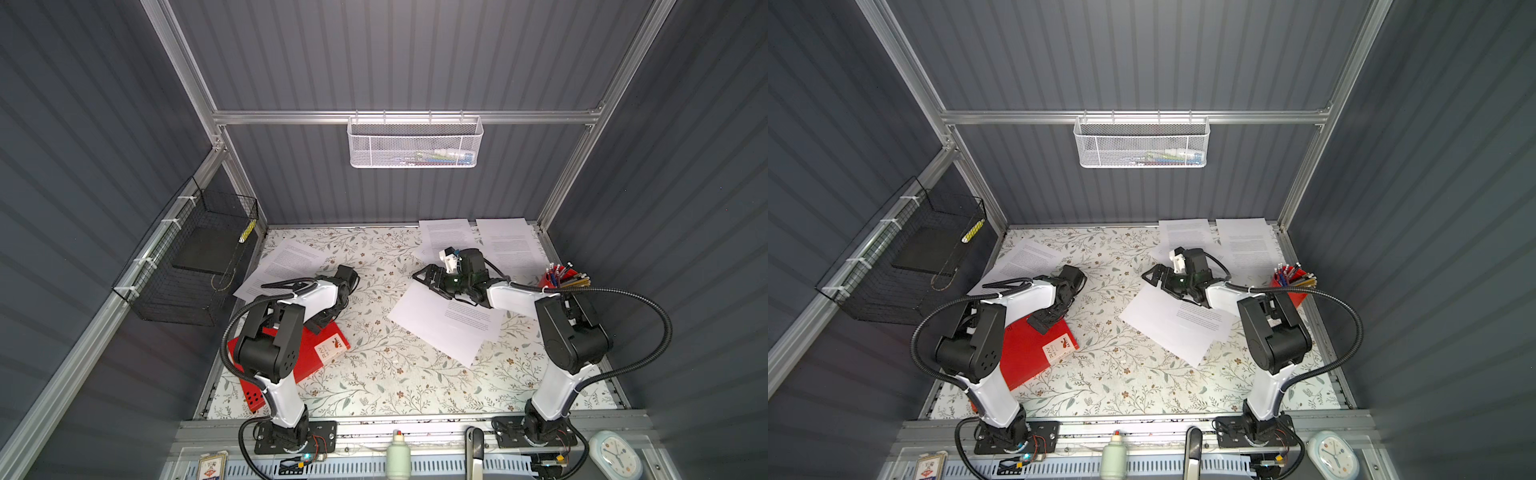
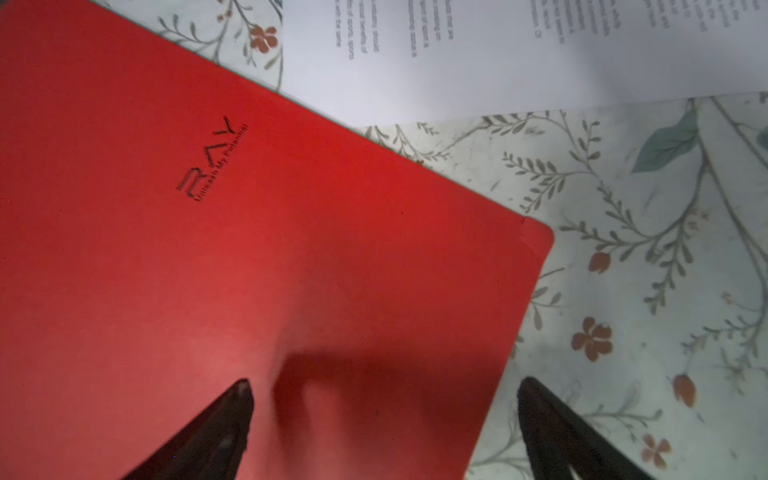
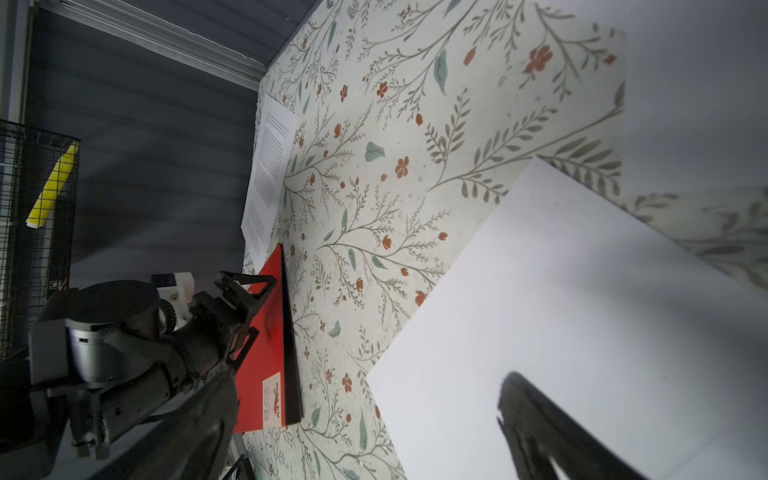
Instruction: Put the files into the folder
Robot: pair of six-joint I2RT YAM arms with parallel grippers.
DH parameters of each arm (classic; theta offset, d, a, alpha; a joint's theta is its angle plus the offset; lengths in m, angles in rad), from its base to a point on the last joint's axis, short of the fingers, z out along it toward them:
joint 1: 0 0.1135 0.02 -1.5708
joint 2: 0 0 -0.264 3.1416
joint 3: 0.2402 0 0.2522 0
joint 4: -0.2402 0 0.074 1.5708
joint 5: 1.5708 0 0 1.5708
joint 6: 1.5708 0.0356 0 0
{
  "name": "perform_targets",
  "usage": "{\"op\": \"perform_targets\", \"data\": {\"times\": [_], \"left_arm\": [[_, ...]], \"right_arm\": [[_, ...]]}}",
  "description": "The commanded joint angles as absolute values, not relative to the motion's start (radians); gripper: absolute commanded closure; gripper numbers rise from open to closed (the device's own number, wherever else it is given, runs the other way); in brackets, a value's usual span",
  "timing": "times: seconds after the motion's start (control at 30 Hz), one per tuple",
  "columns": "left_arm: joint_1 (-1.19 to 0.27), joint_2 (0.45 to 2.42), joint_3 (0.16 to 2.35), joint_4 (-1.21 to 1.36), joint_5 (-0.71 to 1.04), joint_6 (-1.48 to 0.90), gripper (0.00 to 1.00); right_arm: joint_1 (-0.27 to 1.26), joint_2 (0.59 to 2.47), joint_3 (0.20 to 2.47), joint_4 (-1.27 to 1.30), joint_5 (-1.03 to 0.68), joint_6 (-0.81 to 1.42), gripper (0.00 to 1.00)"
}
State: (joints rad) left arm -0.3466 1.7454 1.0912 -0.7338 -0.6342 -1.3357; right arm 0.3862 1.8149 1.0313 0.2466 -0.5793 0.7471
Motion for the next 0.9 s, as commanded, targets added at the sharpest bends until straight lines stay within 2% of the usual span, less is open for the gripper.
{"op": "perform_targets", "data": {"times": [0.0, 0.1, 0.27, 0.4, 0.47, 0.67, 0.87], "left_arm": [[-0.267, 1.618, 1.061, -0.927, -0.613, -1.296, 0.0], [-0.134, 1.529, 0.955, -0.88, -0.531, -1.199, 0.0], [-0.021, 1.431, 0.906, -0.879, -0.533, -1.018, 0.0], [0.094, 1.348, 0.833, -0.887, -0.477, -0.921, 0.0], [0.146, 1.307, 0.796, -0.887, -0.461, -0.891, 0.0], [0.19, 1.284, 0.73, -0.796, -0.389, -0.824, 0.0], [0.192, 1.357, 0.71, -0.754, -0.345, -0.809, 0.0]], "right_arm": [[0.402, 1.804, 1.064, 0.207, -0.583, 0.714, 0.01], [0.415, 1.832, 1.079, 0.211, -0.6, 0.722, 0.01], [0.469, 1.916, 1.179, 0.161, -0.668, 0.714, 0.03], [0.54, 1.99, 1.275, 0.083, -0.727, 0.666, 0.13], [0.585, 2.029, 1.338, 0.013, -0.739, 0.603, 0.22], [0.717, 2.171, 1.564, -0.193, -0.787, 0.451, 0.44], [0.807, 2.285, 1.699, -0.257, -0.833, 0.412, 0.55]]}}
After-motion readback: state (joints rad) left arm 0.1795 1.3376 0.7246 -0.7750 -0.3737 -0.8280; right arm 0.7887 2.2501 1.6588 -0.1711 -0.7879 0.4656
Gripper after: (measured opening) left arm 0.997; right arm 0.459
